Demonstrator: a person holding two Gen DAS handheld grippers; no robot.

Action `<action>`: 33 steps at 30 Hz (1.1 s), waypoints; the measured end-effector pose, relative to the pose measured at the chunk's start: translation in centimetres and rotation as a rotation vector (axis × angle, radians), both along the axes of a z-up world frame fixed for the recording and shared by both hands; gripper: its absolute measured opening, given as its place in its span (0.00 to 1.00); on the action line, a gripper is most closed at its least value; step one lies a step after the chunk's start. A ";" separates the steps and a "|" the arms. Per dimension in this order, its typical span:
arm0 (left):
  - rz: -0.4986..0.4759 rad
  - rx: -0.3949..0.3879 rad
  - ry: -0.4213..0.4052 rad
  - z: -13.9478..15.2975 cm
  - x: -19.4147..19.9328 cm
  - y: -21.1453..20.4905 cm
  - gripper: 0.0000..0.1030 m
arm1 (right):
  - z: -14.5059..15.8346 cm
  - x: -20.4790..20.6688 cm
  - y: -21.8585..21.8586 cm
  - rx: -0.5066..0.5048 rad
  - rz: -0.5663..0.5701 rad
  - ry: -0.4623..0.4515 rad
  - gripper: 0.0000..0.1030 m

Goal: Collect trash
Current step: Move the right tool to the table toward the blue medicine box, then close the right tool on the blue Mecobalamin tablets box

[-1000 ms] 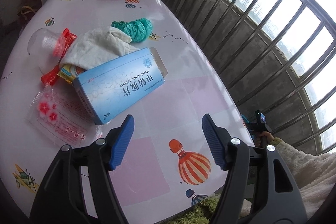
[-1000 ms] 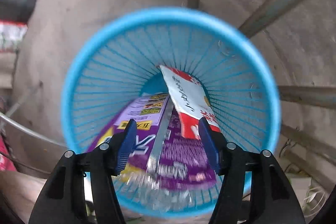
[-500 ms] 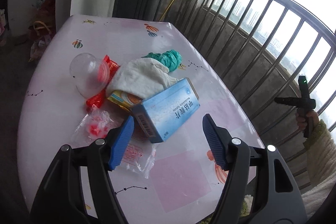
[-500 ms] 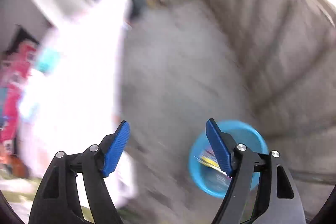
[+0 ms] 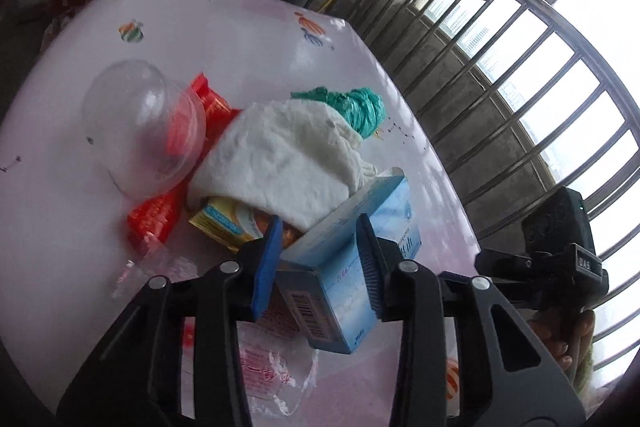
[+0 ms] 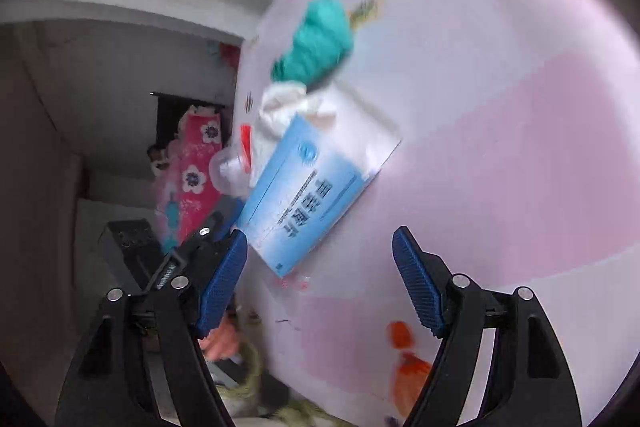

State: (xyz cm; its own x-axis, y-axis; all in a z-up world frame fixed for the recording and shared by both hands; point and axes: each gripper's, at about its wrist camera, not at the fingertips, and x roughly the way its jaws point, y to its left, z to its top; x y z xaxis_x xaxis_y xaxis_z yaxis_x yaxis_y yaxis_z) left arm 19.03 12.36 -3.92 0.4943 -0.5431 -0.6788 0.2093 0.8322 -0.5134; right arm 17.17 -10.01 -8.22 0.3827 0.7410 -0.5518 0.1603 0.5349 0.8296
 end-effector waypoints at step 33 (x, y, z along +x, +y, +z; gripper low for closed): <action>-0.100 -0.057 0.215 -4.0 -10.4 -1.8 0.27 | -0.1 0.4 7.0 -0.634 0.127 0.005 0.86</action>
